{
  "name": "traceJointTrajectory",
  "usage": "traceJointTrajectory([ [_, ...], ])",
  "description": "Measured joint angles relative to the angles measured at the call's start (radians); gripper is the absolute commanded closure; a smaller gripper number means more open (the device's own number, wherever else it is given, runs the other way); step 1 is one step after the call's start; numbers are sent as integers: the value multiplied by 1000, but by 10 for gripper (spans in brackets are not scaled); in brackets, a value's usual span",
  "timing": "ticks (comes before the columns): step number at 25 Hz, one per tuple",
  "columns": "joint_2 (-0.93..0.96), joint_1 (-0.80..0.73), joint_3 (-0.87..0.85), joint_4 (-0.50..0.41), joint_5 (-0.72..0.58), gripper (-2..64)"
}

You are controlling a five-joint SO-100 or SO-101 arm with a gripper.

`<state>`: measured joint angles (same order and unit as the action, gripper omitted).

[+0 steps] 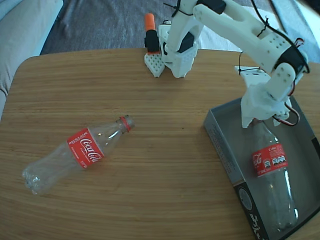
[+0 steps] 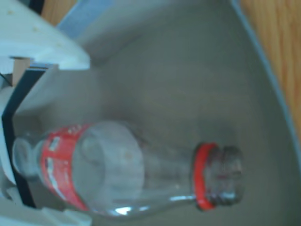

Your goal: Grasp the bottles and put them in the box.

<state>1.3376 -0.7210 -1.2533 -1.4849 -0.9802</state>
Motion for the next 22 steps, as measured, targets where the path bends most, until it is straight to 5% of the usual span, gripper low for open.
traceJointTrajectory([
  [15, 0, 376, 279, -163, 6, 222],
  [22, 0, 606, 279, -163, 222, 222],
])
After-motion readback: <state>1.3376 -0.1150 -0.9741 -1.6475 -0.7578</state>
